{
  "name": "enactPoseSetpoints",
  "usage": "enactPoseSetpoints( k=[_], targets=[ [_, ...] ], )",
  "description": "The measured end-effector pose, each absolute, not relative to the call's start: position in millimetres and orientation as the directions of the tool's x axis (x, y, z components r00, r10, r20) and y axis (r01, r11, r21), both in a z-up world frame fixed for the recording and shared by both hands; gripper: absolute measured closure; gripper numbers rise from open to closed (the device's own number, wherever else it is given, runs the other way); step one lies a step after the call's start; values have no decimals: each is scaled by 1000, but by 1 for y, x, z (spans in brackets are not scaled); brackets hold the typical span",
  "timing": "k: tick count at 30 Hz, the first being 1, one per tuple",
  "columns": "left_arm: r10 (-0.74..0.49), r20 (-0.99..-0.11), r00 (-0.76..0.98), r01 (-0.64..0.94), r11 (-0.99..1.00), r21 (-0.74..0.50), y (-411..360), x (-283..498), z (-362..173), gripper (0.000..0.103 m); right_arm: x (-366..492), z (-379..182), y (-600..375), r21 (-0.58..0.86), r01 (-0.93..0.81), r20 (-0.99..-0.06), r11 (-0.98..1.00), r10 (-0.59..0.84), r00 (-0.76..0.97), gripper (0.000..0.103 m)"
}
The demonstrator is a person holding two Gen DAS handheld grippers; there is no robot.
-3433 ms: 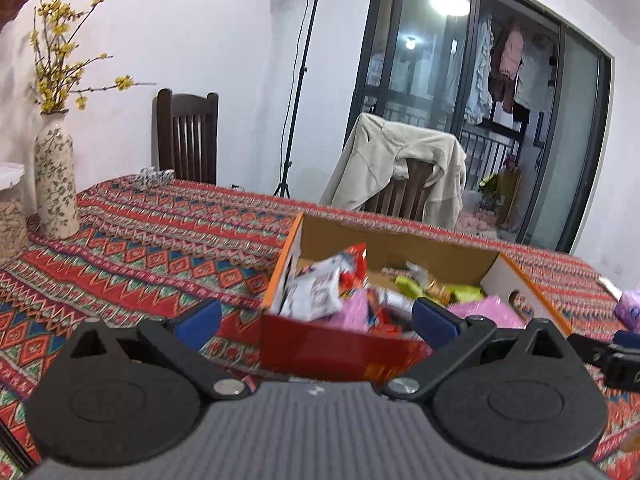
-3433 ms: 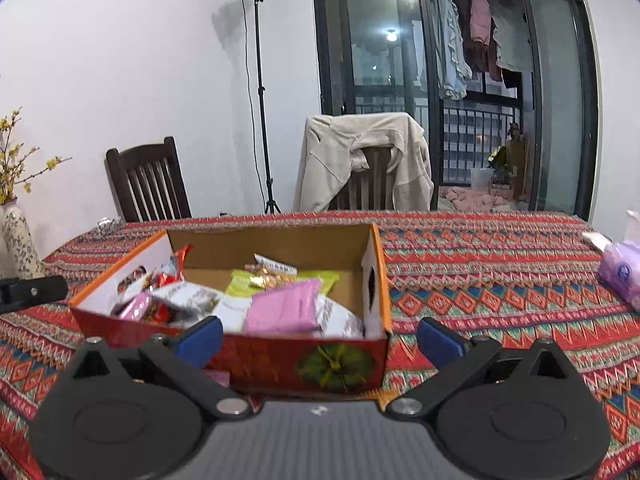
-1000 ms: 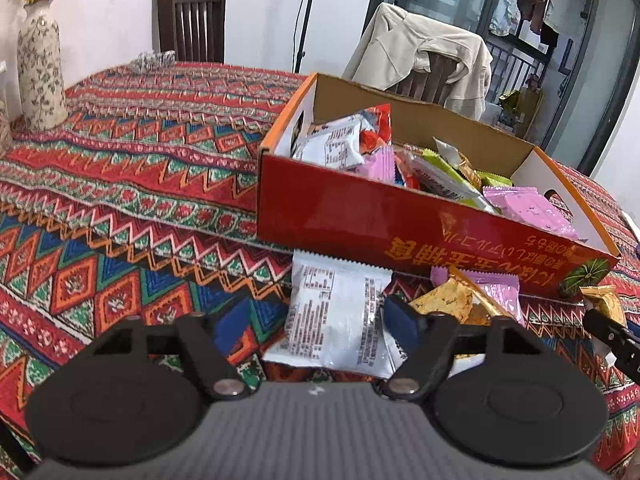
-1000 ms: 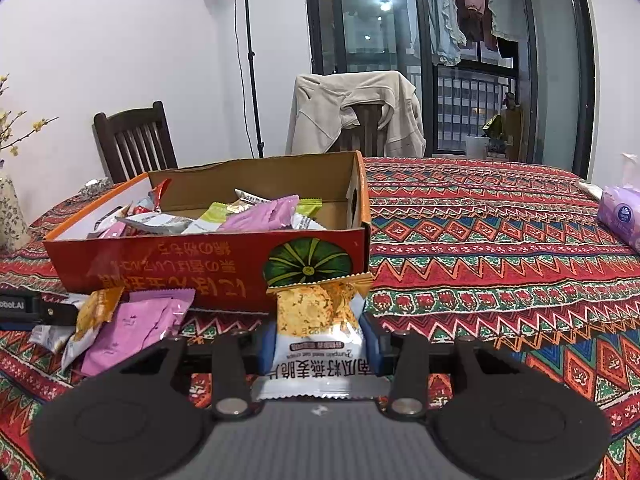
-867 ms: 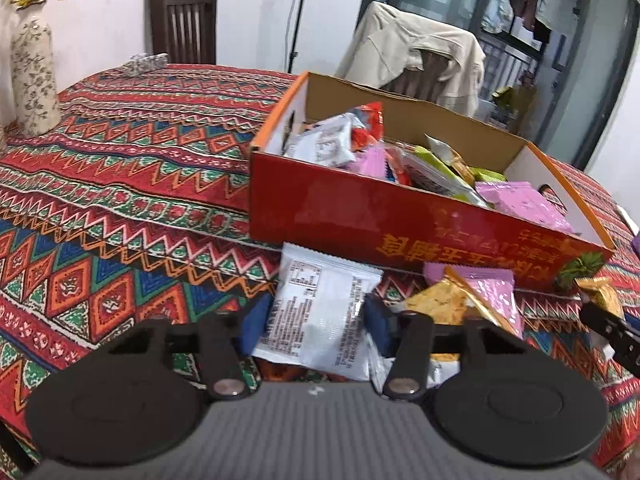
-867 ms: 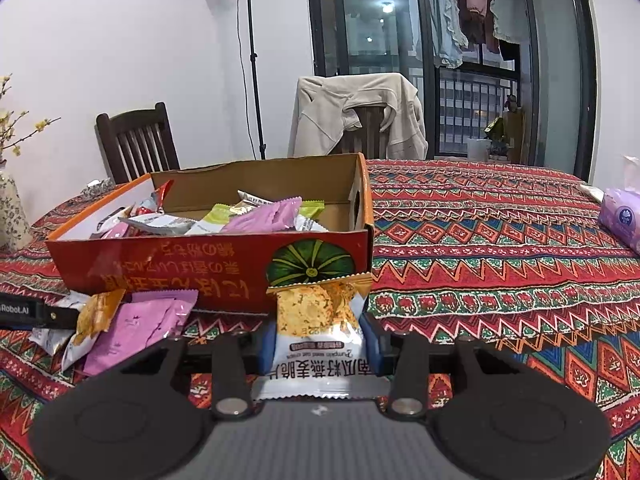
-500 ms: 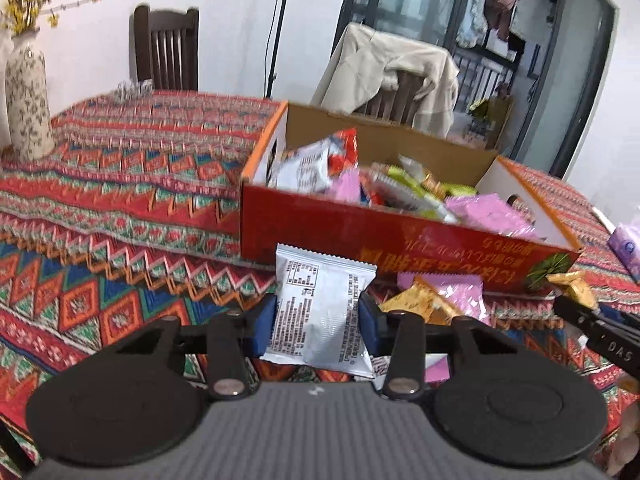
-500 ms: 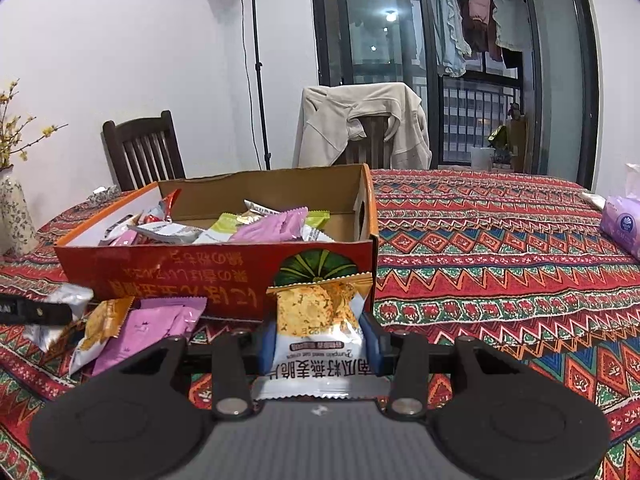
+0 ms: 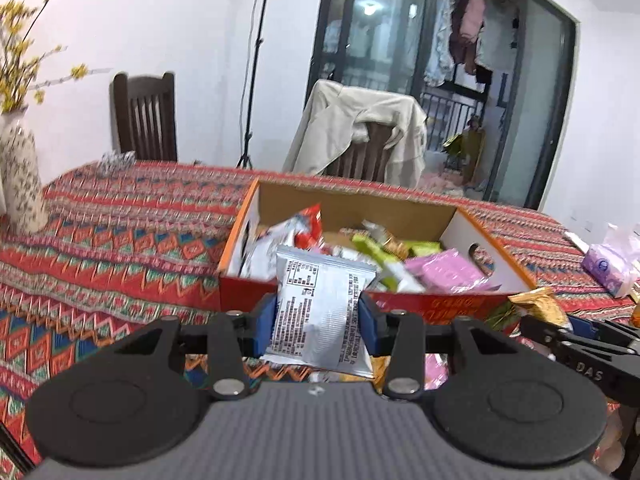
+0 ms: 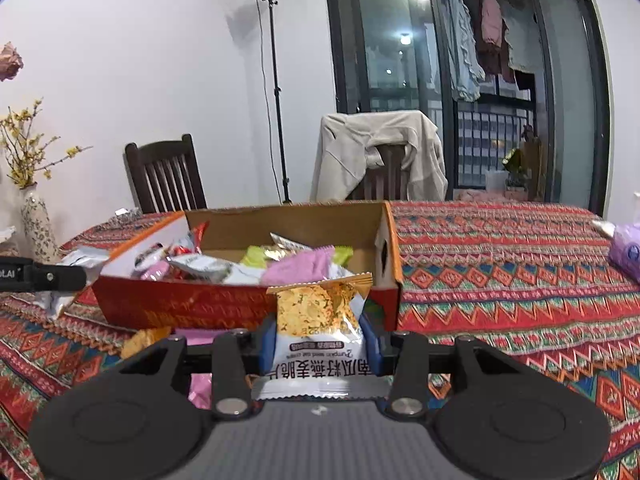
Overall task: Organize snacks
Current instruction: 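Carry the cracker packet and white packet into the box and open both tools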
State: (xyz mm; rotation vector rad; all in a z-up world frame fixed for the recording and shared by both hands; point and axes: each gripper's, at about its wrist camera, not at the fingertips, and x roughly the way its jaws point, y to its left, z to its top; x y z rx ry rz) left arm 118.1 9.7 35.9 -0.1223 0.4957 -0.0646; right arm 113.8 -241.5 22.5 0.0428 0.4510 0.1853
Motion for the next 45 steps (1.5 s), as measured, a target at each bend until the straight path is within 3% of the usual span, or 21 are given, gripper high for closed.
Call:
enactPoseSetpoints(
  k=[7, 22, 34, 45],
  targets=[
    [-105, -401, 910, 63, 991, -117, -2, 123, 54, 60, 126, 40, -231, 88, -204, -384, 975, 222, 896, 61],
    [-116, -364, 924, 80, 990, -113, -18, 156, 72, 60, 164, 73, -210, 72, -239, -314, 968, 249, 916, 61],
    [-87, -385, 919, 50, 993, -107, -24, 204, 80, 60, 214, 86, -200, 58, -230, -311, 971, 237, 920, 61],
    [-41, -403, 914, -6, 993, -114, -22, 247, 56, 60, 252, 62, -203, 84, -193, -336, 978, 210, 918, 61]
  ],
)
